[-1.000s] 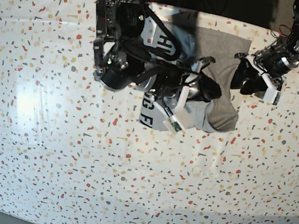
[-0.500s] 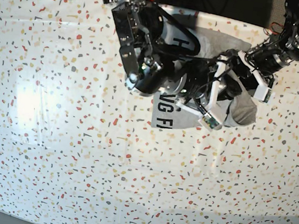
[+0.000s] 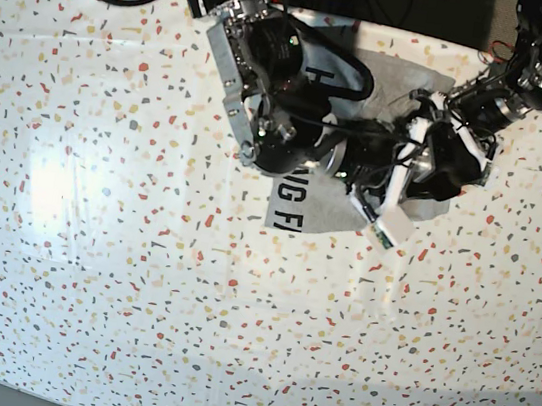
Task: Fold the T-shirt properly
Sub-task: 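Fold the bundle over toward the left gripper with the right gripper, then release the bundle and lift both grippers away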
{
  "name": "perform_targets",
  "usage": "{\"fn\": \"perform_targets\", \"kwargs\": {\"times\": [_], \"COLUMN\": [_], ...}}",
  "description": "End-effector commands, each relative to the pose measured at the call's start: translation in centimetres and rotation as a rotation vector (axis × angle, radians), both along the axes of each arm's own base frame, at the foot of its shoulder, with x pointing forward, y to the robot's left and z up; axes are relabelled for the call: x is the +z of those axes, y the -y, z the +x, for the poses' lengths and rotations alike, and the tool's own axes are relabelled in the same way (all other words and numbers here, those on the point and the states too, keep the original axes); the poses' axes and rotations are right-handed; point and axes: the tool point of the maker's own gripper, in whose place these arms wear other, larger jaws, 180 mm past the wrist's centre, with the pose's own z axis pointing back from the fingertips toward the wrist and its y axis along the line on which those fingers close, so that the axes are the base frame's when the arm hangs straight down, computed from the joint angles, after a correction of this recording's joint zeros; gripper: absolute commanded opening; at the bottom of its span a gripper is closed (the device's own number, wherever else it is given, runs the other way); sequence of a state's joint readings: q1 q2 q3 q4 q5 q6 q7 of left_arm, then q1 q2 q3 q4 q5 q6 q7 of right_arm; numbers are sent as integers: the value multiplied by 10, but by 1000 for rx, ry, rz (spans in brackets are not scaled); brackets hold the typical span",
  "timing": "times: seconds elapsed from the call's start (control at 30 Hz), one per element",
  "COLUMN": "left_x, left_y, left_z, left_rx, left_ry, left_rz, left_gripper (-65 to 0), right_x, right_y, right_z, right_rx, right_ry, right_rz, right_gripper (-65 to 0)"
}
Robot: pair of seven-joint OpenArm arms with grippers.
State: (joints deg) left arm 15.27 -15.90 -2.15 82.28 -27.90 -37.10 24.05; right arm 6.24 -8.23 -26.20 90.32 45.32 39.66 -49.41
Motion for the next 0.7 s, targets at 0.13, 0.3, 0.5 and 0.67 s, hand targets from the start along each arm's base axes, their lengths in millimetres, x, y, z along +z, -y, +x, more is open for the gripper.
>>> {"fn": "perform_targets", "kwargs": {"times": [0.13,0.3,0.5,0.67], "left_x": [-11,3,35,61], "left_y": [-20,-57,-117,-135], "left_z": [-11,2,25,34], "left_rx": [-40,32,157,205], "left_ry": [-39,-18,48,73], "left_rz": [95,110,126,97], "left_gripper": [-378,-378,-378,-378], "right_x": [32,40,44,23], "right_y": [-9,3,43,92], "right_z": [5,28,80,116], "right_rx": [56,36,-155,-324], "right_ry": [76,164,235,214], "right_rz": [43,-37,-117,-240], "right_gripper": [-404,-404,-404,-404]}}
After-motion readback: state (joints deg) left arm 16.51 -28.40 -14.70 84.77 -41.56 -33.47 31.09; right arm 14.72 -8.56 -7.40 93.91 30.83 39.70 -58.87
